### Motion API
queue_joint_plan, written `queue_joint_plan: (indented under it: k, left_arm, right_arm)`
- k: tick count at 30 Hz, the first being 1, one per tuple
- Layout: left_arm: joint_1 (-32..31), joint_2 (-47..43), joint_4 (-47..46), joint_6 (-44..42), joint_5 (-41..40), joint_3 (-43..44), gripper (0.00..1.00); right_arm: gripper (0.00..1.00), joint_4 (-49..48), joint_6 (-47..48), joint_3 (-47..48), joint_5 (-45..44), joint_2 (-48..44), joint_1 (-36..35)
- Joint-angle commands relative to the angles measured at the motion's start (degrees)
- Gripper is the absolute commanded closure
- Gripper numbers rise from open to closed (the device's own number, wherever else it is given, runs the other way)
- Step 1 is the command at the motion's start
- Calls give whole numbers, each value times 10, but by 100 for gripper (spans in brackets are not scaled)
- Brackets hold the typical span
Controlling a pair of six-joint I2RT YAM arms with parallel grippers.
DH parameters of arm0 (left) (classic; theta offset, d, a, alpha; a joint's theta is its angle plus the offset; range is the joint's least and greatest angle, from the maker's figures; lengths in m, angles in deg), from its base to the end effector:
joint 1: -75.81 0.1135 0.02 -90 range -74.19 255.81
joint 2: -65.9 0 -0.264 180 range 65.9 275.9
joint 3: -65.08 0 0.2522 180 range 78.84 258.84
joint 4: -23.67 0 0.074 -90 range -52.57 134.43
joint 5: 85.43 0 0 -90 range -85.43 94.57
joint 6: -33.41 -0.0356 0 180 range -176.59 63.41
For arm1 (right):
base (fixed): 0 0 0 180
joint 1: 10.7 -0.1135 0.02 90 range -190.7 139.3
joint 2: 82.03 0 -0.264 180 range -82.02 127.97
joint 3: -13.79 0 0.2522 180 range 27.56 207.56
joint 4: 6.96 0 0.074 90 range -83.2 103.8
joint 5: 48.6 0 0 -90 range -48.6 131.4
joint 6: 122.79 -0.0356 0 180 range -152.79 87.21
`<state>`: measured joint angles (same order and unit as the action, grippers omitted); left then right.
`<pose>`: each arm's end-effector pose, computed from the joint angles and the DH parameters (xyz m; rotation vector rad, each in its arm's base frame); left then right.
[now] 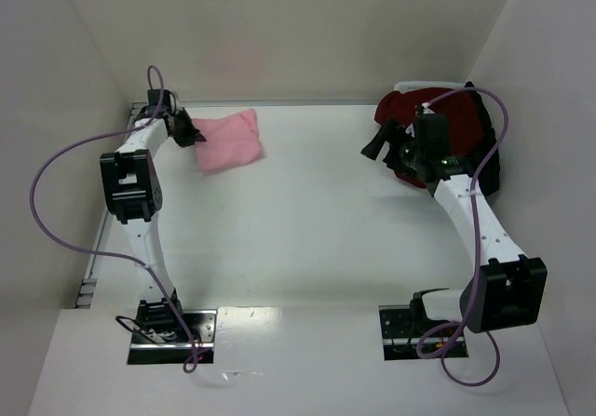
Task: Fold and stack the t-shirts
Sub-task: Put the neatly folded tshirt into the corner of the board with the left arm
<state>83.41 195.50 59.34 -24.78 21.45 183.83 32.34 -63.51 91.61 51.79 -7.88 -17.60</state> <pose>0.5072 0.0572 0.1910 -0.6765 2.3108 -0.5497 0.2853 0.0410 0.3201 0.3593 2.2096 0.5628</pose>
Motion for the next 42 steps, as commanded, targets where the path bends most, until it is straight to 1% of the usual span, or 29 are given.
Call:
queue_joint_plan:
  k: [1,2,4,5,6,7,8,9,10,12,14,17,18,24,25,27,28,30,31,32,33,34,35,40,42]
  left_arm:
    - [46,36,20,4,-11,69,100]
    - [52,50,35,-3,-17,125,100]
    - [65,95,93,-18,-27,193,100]
    - [65,112,117,-35,-53,232,100]
    - [65,127,162,-43,-66,305,100]
    - [65,156,186,-49,-82,340,100]
    - [65,170,207,-58,-111,374,100]
    - [65,181,245,-58,-123,404,100]
    - [65,205,263,-58,-135,460,100]
    - [70,224,302,-64,-161,507,100]
    - [77,247,319,-64,-161,563,99]
    - [82,279,357,-69,-186,622,99]
    - [88,279,364,-69,-199,623,99]
    - [107,279,390,-57,-212,626,99]
    - [113,279,395,-52,-212,626,98]
    - [120,279,395,-52,-212,631,90]
    - [120,272,395,-52,-212,631,82]
    - [125,267,395,-52,-217,631,56]
    - [125,261,395,-52,-217,631,29]
    - [125,261,395,-52,-217,631,16]
    - [125,254,395,-59,-217,625,8]
    - [125,247,395,-59,-211,625,2]
    - [125,246,395,-59,-211,625,0]
    - [125,190,395,-79,-183,605,0]
    - [125,156,395,-87,-169,591,0]
  right_arm:
    - [1,8,3,12,4,-20,14]
    - [1,2,3,12,4,-20,14]
    - [1,-4,-8,12,-1,-20,14]
    - [1,-4,-8,12,-1,-20,14]
    - [1,-9,-8,12,5,-14,14]
    - [1,-9,-16,6,5,-14,14]
    - [1,-16,-16,6,5,-14,14]
    - [1,-16,-24,6,5,-9,14]
    - [1,-22,-24,6,5,-8,14]
    - [1,-22,-29,6,5,-8,14]
    - [1,-27,-36,6,5,-8,14]
    - [1,-27,-43,6,5,-3,14]
    - [1,-27,-43,6,5,-3,14]
    - [1,-32,-48,-4,5,-9,14]
    - [1,-32,-48,-4,5,-9,14]
    - [1,-32,-48,-9,5,-16,14]
    - [1,-32,-53,-9,10,-21,14]
    - [1,-32,-53,-15,10,-26,14]
    - [1,-32,-53,-15,10,-31,14]
    - [1,-32,-53,-15,10,-31,14]
    - [1,-32,-53,-15,10,-37,14]
    - [1,-32,-48,-21,10,-37,14]
    - [1,-32,-48,-21,10,-42,14]
    - [1,-16,-34,-7,16,-42,14]
    - [1,-6,-34,1,-2,-36,14]
